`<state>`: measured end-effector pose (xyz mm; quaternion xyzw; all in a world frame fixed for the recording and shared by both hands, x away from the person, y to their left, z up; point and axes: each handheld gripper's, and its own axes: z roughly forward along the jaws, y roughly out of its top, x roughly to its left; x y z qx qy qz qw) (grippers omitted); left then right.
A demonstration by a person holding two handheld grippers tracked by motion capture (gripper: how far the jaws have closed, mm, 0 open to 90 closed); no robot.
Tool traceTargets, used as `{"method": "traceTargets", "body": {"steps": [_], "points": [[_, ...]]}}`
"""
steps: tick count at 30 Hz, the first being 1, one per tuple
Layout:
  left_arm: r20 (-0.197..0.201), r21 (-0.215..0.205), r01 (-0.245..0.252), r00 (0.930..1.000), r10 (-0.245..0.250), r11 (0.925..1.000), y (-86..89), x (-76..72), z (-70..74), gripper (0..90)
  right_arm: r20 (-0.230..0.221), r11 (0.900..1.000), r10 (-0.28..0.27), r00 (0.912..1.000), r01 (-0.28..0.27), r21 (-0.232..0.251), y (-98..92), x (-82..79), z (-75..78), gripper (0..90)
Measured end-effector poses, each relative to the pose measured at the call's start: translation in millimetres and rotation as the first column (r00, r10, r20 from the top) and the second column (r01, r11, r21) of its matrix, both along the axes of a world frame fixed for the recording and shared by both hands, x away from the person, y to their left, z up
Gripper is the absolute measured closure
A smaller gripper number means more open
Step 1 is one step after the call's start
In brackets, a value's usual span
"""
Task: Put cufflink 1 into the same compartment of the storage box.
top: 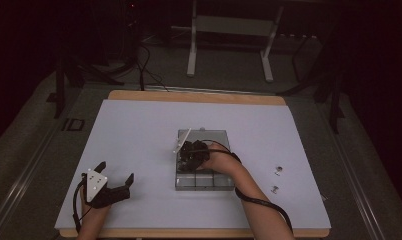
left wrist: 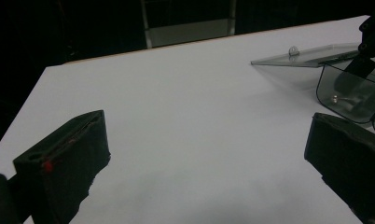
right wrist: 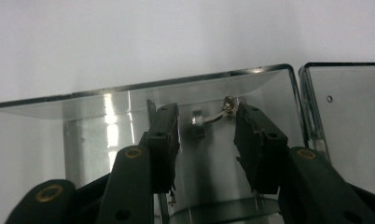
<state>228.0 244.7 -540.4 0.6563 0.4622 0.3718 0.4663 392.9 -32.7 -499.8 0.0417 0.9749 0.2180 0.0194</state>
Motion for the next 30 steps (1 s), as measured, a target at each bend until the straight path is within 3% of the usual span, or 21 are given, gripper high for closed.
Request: {"method": "traceTargets", "body": {"steps": [13,30], "points": [[0.0,-0.002,0.002,1.0,-0.002,1.0,0.2,-0.1,0.0,0.9,0.013,1.0,0.013,0.9998,-0.012,-0.026,-15.1,-2.5,24.8,56.2],[-0.002,-0.001,0.002,1.0,-0.002,1.0,0.1,0.2,0.0,0.9,0.02,0.994,0.029,0.9994,-0.027,-0.106,-51.6,-13.4,57.2,56.2]]}}
